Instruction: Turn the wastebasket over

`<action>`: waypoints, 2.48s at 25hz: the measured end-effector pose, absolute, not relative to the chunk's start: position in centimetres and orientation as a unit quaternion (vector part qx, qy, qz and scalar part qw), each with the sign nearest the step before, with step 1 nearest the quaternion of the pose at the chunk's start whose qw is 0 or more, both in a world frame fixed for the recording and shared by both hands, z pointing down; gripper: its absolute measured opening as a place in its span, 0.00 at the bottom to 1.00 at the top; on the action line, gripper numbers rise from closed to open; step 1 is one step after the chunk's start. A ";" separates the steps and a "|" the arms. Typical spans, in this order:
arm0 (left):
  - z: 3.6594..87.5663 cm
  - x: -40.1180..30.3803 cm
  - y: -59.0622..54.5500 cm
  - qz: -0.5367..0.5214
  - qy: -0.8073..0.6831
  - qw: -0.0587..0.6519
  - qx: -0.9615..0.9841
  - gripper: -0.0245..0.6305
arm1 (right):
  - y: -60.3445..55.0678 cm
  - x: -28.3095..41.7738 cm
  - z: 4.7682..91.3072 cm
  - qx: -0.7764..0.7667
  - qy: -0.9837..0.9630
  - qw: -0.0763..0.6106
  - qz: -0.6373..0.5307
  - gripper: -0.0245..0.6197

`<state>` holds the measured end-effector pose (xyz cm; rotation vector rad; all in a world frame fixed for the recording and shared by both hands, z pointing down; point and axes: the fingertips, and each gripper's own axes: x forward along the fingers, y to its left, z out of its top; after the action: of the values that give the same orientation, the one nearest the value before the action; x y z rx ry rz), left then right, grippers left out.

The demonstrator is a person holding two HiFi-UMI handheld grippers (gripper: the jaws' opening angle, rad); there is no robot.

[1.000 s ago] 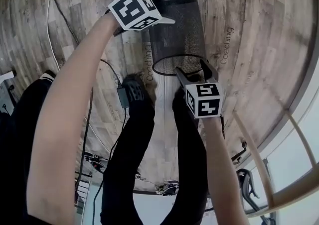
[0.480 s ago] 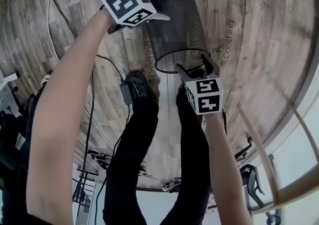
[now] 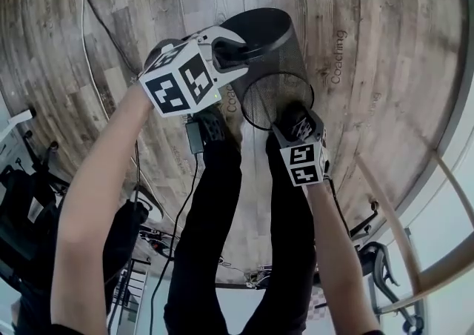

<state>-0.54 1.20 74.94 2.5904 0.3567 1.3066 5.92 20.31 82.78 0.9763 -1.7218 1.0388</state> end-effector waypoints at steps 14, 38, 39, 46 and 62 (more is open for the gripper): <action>70.1 -1.3 3.9 0.434 0.070 -0.041 0.897 0.24 | 15.9 3.7 89.2 0.423 -0.703 0.451 0.350 0.60; 75.3 -2.9 7.9 0.482 0.066 -0.127 0.864 0.17 | 11.4 4.4 94.2 0.468 -0.698 0.435 0.322 0.55; 75.4 -2.9 8.0 0.482 0.065 -0.122 0.865 0.17 | 11.5 4.7 94.0 0.468 -0.698 0.436 0.321 0.55; 75.7 -2.4 7.3 0.512 0.041 -0.075 0.855 0.17 | 11.6 7.8 87.6 0.467 -0.701 0.436 0.317 0.54; 42.7 -3.5 -0.6 0.329 -0.279 0.156 0.888 0.07 | 1.2 8.6 46.6 0.481 -0.777 0.332 0.233 0.11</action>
<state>-3.54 -0.58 42.72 2.5441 -0.7997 0.9436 8.65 1.20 46.57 1.2577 -2.0298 0.6077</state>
